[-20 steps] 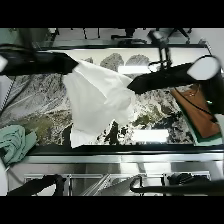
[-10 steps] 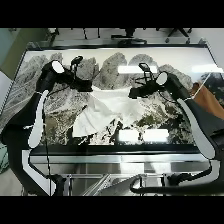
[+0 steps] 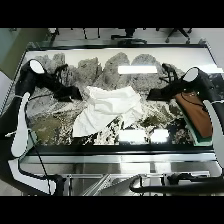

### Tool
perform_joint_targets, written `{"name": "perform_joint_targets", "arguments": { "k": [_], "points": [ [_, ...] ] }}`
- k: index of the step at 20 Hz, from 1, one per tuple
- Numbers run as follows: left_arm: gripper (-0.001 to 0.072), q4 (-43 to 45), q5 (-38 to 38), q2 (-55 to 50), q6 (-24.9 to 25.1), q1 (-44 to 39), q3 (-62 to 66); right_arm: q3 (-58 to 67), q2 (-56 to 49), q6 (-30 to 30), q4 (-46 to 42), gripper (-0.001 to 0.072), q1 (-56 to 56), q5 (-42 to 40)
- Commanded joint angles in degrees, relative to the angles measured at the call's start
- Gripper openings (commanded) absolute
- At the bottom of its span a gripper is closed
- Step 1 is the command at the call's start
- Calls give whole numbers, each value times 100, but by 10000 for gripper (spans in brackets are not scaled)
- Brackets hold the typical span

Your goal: Fold the shirts.

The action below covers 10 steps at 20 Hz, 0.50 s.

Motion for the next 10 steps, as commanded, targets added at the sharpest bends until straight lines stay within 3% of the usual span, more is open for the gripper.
{"name": "perform_joint_targets", "arguments": {
  "k": [1, 5, 10],
  "points": [
    [692, 48, 476, 706, 269, 50, -2070, -1163, 136, -363, 367, 619, 68, -26],
    [692, 133, 1438, 831, 310, 129, -3209, -1733, -162, -678, 872, 619, 337, -804],
    [691, 129, 2000, 284, 264, 120, -3082, -1727, -671, -785, 1220, 618, 535, -2013]
  ]
}}
